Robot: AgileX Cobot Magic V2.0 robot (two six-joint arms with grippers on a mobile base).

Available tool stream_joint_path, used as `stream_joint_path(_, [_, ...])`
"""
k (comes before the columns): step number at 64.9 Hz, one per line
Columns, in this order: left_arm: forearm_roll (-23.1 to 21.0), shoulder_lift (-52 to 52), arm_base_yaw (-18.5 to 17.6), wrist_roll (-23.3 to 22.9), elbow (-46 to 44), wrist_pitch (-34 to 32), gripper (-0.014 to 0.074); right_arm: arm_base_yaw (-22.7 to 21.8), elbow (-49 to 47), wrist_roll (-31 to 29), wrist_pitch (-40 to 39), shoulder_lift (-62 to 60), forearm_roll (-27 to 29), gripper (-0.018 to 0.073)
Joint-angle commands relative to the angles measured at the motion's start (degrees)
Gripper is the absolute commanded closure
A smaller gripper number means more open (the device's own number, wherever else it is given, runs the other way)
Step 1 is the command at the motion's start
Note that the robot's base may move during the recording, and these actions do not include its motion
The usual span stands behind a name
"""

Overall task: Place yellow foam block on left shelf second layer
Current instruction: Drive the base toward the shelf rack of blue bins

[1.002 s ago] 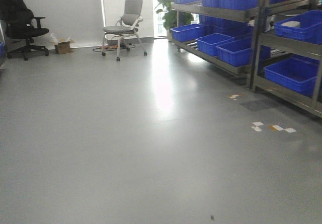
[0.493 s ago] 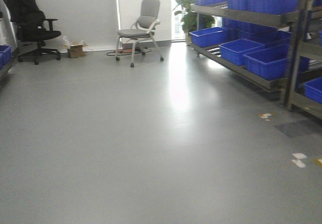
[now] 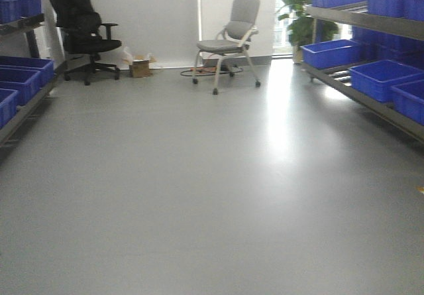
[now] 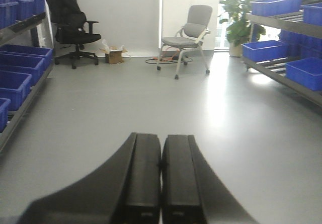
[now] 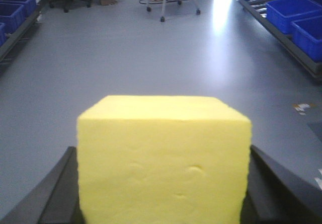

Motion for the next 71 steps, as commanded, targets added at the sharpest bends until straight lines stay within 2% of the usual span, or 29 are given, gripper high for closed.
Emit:
stream_joint_path(1, [-0.42, 0.41, -0.29, -0.22, 1.48, -5.04, 0.046, -0.46, -1.35, -0.47, -4.95, 1.13, -0.68, 0.0233])
stream_joint_path(71, [-0.42, 0.41, -0.29, -0.22, 1.48, -5.04, 0.046, -0.46, -1.35, -0.47, -4.95, 1.13, -0.68, 0.0233])
